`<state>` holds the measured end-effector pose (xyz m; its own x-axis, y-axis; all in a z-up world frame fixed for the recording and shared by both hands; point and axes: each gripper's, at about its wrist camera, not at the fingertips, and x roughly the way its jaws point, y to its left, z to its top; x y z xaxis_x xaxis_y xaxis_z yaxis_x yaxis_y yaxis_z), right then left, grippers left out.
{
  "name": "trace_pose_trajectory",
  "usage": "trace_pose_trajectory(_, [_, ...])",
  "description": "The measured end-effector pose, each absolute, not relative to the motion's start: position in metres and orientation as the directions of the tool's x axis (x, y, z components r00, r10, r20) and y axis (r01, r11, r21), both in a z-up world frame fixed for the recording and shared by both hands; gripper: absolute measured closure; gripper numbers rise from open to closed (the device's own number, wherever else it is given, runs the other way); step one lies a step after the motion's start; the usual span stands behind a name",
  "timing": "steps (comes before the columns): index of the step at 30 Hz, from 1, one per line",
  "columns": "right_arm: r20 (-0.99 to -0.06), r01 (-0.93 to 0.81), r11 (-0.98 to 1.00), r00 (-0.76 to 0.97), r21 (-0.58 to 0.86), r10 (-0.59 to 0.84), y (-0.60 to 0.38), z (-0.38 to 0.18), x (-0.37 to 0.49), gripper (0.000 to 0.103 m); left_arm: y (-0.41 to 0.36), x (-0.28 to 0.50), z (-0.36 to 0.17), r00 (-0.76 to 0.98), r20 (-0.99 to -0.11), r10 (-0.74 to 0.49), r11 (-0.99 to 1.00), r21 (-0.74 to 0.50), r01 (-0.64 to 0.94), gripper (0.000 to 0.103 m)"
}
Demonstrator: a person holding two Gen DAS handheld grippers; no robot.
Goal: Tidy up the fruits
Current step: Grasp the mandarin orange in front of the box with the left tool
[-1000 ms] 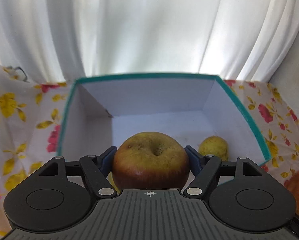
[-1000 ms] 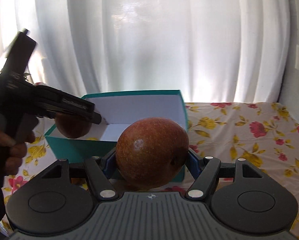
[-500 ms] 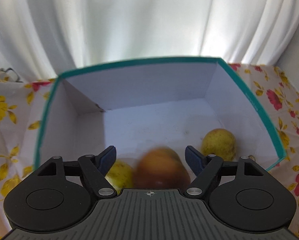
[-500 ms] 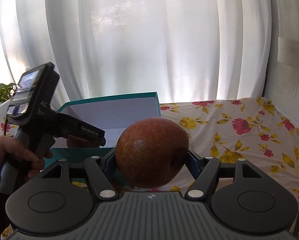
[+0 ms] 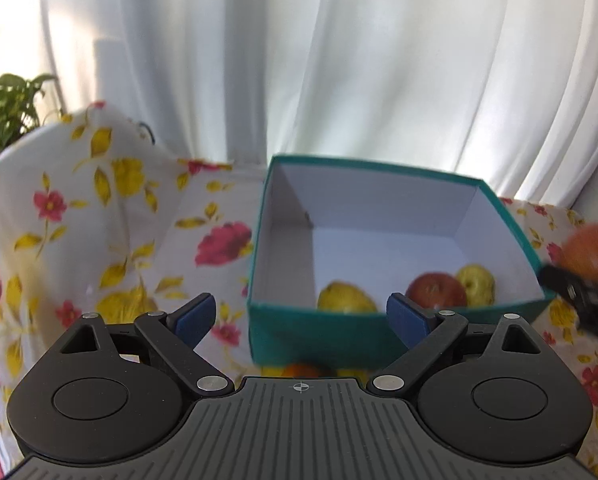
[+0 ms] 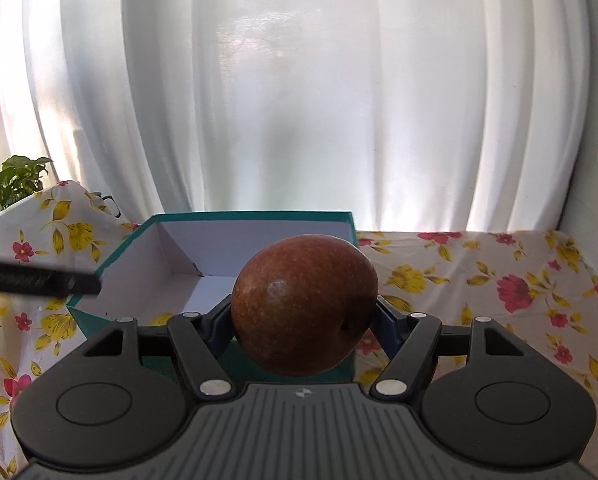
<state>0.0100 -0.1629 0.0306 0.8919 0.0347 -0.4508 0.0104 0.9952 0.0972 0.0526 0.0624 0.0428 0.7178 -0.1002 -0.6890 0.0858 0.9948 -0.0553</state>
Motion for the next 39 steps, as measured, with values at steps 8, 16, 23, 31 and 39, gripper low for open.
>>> trace_pose_trajectory(8, [-0.496, -0.004, 0.998, 0.868, 0.061, 0.034, -0.144, 0.014, 0.057, 0.033, 0.081, 0.041, 0.016, 0.669, -0.743, -0.031, 0.999, -0.007, 0.039, 0.007])
trace_pose_trajectory(16, [-0.547, 0.026, 0.999, 0.837, 0.031, -0.005, -0.139, -0.001, 0.07, 0.033, 0.087, 0.04, 0.003, 0.653, -0.757, 0.015, 0.999, 0.035, 0.017, 0.007])
trace_pose_trajectory(23, [-0.596, 0.036, 0.997, 0.803, 0.071, 0.013, -0.142, -0.008, 0.082, 0.033, 0.068, 0.034, -0.005, 0.677, -0.736, 0.015, 0.991, 0.103, 0.09, 0.007])
trace_pose_trajectory(31, [-0.536, 0.04, 0.995, 0.844, 0.088, 0.014, -0.147, 0.006, 0.069, 0.03, 0.057, 0.038, -0.021, 0.658, -0.753, -0.011, 0.986, 0.102, 0.133, 0.009])
trace_pose_trajectory(39, [-0.312, 0.06, 0.998, 0.949, 0.012, -0.053, -0.146, 0.039, -0.004, 0.014, 0.045, 0.05, -0.039, 0.644, -0.765, -0.025, 0.983, 0.099, 0.156, 0.017])
